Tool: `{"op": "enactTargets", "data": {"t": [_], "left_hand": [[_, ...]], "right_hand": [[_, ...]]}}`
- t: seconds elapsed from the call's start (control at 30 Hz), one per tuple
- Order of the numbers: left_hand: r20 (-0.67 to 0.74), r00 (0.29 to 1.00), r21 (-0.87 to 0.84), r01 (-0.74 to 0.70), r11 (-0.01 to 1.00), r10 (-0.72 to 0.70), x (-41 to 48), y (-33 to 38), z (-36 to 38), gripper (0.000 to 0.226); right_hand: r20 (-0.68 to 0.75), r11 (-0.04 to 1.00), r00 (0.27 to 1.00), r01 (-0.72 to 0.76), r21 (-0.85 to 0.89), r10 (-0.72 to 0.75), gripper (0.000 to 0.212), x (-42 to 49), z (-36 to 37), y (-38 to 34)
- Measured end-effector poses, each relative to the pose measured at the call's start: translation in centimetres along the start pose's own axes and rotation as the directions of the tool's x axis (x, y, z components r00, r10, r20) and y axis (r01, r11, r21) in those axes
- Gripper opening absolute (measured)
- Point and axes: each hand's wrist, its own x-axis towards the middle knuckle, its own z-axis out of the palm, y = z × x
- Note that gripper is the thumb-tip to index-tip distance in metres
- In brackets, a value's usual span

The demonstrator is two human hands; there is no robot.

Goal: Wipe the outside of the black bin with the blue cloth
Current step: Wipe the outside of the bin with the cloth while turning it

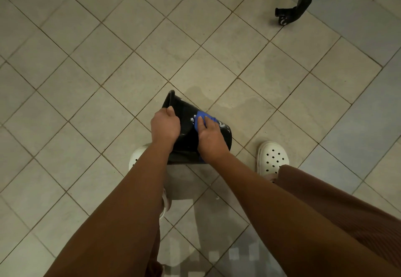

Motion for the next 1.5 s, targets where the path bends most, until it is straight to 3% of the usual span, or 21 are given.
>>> {"op": "enactTargets", "data": {"t": [0.2, 0.37, 0.43, 0.57, 0.67, 0.73, 0.87, 1.03, 1.13, 1.2, 1.3, 1.5], "left_hand": [[0.042, 0.999, -0.024, 0.009, 1.000, -0.008, 0.3, 0.2, 0.0, 0.037], [0.045, 0.999, -0.011, 0.020, 1.000, -0.020, 0.0, 0.4, -0.2, 0.038], [0.041, 0.999, -0.021, 0.006, 1.000, -0.005, 0.0, 0.4, -0.2, 0.037], [0.047, 0.999, -0.019, -0.009, 1.000, 0.010, -0.3, 0.6, 0.2, 0.037], [0.056, 0.998, -0.023, 0.006, 1.000, -0.005, -0.3, 0.7, 0.1, 0.039], [0.067, 0.998, -0.019, 0.009, 1.000, -0.007, -0.2, 0.6, 0.0, 0.039], [0.055, 0.998, -0.025, -0.006, 1.000, 0.008, -0.3, 0.4, -0.1, 0.034], [0.042, 0.999, -0.039, -0.018, 0.999, 0.019, -0.7, 0.5, 0.4, 0.033], [0.048, 0.999, -0.038, -0.005, 0.999, 0.007, -0.5, 0.3, 0.3, 0.033], [0.052, 0.999, -0.033, 0.011, 0.999, -0.009, -0.3, 0.2, 0.1, 0.032], [0.049, 0.999, -0.039, -0.002, 0.999, 0.004, -0.3, 0.1, -0.1, 0.034], [0.060, 0.995, -0.016, -0.083, 0.996, 0.084, -1.0, 0.1, 0.6, 0.035]], "right_hand": [[0.019, 0.993, 0.993, -0.113, 0.036, 0.112, 0.092, -0.9, 0.0, -1.2], [-0.079, 0.994, 0.995, 0.075, 0.084, -0.069, 0.075, -1.0, 0.2, -1.4], [-0.044, 0.994, 0.996, 0.075, 0.085, -0.071, 0.081, -0.2, -0.6, -1.0], [0.065, 0.997, 0.996, -0.063, 0.050, 0.059, 0.108, 0.4, -1.5, -0.3], [0.016, 0.996, 0.997, -0.081, -0.020, 0.082, 0.089, -0.3, -0.8, -1.0], [0.000, 0.997, 0.998, -0.069, 0.044, 0.069, 0.081, -0.7, -0.2, -1.5], [0.018, 0.999, 1.000, 0.006, 0.053, -0.007, 0.087, 0.0, -0.9, -1.1], [0.047, 0.996, 0.997, -0.070, 0.053, 0.068, 0.102, 1.0, -1.8, -0.1], [0.012, 0.991, 0.993, -0.118, 0.066, 0.117, 0.084, 0.2, -1.5, -1.0], [-0.029, 0.991, 0.997, -0.067, 0.114, 0.071, 0.076, -0.3, -1.0, -1.8], [-0.008, 0.996, 0.999, 0.042, 0.075, -0.042, 0.081, 0.2, -1.4, -1.9], [0.044, 0.996, 0.997, -0.061, 0.058, 0.059, 0.093, 1.0, -3.0, 0.0]]}}
